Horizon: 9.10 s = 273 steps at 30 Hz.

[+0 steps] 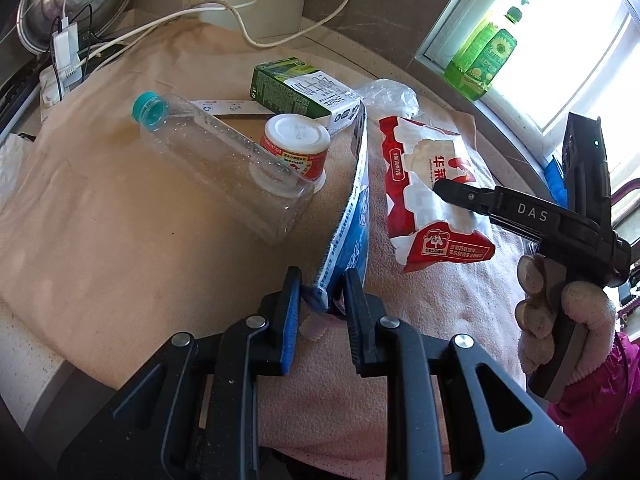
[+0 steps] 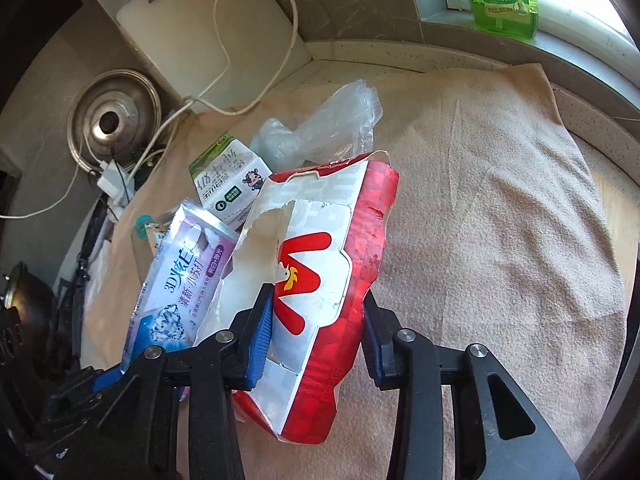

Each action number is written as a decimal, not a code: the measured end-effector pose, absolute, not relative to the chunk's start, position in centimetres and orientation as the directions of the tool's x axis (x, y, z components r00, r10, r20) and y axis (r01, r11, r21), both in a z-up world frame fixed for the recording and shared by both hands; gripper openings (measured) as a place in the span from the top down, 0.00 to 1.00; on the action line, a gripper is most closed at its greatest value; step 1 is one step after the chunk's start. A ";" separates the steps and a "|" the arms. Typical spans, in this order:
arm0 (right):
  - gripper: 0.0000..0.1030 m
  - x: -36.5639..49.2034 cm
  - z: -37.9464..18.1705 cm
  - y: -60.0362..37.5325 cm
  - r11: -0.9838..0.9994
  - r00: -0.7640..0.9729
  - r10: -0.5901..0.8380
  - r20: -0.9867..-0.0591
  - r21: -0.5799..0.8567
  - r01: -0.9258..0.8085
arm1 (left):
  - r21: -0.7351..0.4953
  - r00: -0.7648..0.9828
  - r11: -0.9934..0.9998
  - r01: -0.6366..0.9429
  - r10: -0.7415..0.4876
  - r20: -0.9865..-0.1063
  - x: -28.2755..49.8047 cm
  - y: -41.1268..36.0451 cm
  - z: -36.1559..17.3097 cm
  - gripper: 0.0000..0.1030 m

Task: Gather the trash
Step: 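Grasp the Crest toothpaste tube with the left tool while the right tool grasps the red wrapper, then carry toothpaste tube and red wrapper down over the blue wastebasket, then open both tools to drop tube and wrapper into the wastebasket, then raise both tools back up over the towel, then grasp the clear plastic bottle with the left tool while the right tool grasps the green milk carton, then carry bottle and milk carton down over the blue wastebasket with both tools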

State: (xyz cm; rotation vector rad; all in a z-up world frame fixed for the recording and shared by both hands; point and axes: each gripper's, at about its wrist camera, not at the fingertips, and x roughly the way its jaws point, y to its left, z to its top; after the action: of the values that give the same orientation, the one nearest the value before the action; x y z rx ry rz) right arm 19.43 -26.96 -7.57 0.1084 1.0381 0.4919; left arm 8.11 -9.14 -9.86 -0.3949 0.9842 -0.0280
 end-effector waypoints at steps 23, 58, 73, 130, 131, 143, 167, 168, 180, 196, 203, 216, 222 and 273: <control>0.64 8.8 -3.7 -25.1 0.832 0.409 0.518 -0.752 0.330 -0.447 | -0.334 0.585 0.919 -0.212 -0.154 -0.796 -1.6 -3.8 -8.2 0.81; 0.64 -6.2 -10.0 -15.1 0.759 0.254 0.495 -0.831 0.271 -0.592 | -0.355 0.503 0.863 -0.361 -0.140 -0.853 -17.8 3.8 -12.9 0.81; 0.64 -9.3 -16.2 -13.2 0.728 0.210 0.362 -0.908 0.135 -0.672 | -0.307 0.362 0.868 -0.391 -0.162 -0.918 -18.3 2.7 -20.4 0.81; 0.60 -6.7 -26.2 -8.3 0.672 0.182 0.203 -0.962 0.001 -0.741 | -0.173 0.189 0.890 -0.421 -0.100 -0.977 -12.2 2.7 -30.7 0.65; 0.60 -6.7 -26.0 -8.3 0.672 0.182 0.206 -0.961 0.004 -0.741 | -0.171 0.195 0.891 -0.420 -0.096 -0.976 -12.3 2.9 -30.3 0.65; 0.45 -7.1 -20.5 -8.3 0.661 0.183 0.294 -0.938 0.061 -0.748 | -0.185 0.265 0.896 -0.403 -0.079 -0.961 -13.2 4.4 -25.1 0.48; 0.29 -3.7 -6.0 -15.0 0.739 0.372 0.459 -0.807 0.114 -0.665 | -0.266 0.487 0.910 -0.317 -0.084 -0.869 -8.3 3.1 -10.7 0.35; 0.29 -3.0 -5.5 -15.3 0.739 0.379 0.465 -0.800 0.116 -0.663 | -0.271 0.488 0.908 -0.320 -0.088 -0.869 -7.4 2.8 -10.5 0.35; 0.26 8.8 0.1 -18.7 0.720 0.409 0.498 -0.765 0.102 -0.686 | -0.385 0.555 0.822 -0.420 -0.103 -0.826 3.3 -0.1 -6.0 0.24; 0.25 24.6 -1.3 -16.1 0.704 0.294 0.503 -0.813 0.187 -0.685 | -0.464 0.514 0.667 -0.583 -0.140 -0.847 13.7 1.7 -9.2 0.24; 0.25 28.1 -3.7 -13.6 0.685 0.225 0.487 -0.844 0.208 -0.699 | -0.463 0.493 0.612 -0.641 -0.134 -0.859 15.8 2.9 -10.6 0.24; 0.25 30.5 -7.1 -10.1 0.649 0.181 0.397 -0.900 0.136 -0.748 | -0.455 0.467 0.591 -0.666 -0.145 -0.872 18.1 2.3 -12.3 0.24; 0.25 30.7 -8.6 -9.0 0.640 0.176 0.358 -0.917 0.104 -0.761 | -0.448 0.454 0.583 -0.678 -0.147 -0.879 18.6 2.0 -13.0 0.24; 0.42 26.3 -4.0 -12.6 0.714 0.298 0.454 -0.840 0.142 -0.686 | -0.441 0.573 0.719 -0.537 -0.072 -0.816 11.3 2.5 -8.7 0.44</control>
State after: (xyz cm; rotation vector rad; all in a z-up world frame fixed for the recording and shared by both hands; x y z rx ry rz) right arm 26.34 -12.63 -3.99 -0.2635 1.0142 0.7684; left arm 11.26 2.47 -8.67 -0.7391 0.9374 0.3035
